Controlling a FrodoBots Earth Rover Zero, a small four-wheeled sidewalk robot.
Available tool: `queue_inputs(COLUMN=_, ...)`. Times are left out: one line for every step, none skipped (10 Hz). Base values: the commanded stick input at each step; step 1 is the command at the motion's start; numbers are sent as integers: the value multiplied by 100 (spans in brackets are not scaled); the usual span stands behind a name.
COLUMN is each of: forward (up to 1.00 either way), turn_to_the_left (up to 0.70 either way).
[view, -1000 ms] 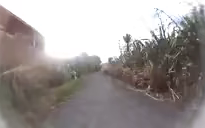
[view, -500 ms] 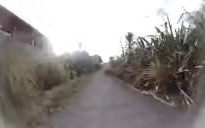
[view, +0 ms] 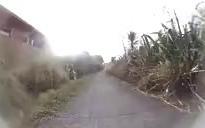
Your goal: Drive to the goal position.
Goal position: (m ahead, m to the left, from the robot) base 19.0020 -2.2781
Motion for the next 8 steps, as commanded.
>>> queue_inputs(forward=70, turn_to_the_left=0)
queue_inputs(forward=70, turn_to_the_left=0)
queue_inputs(forward=70, turn_to_the_left=0)
queue_inputs(forward=70, turn_to_the_left=0)
queue_inputs(forward=70, turn_to_the_left=0)
queue_inputs(forward=70, turn_to_the_left=0)
queue_inputs(forward=70, turn_to_the_left=0)
queue_inputs(forward=70, turn_to_the_left=0)
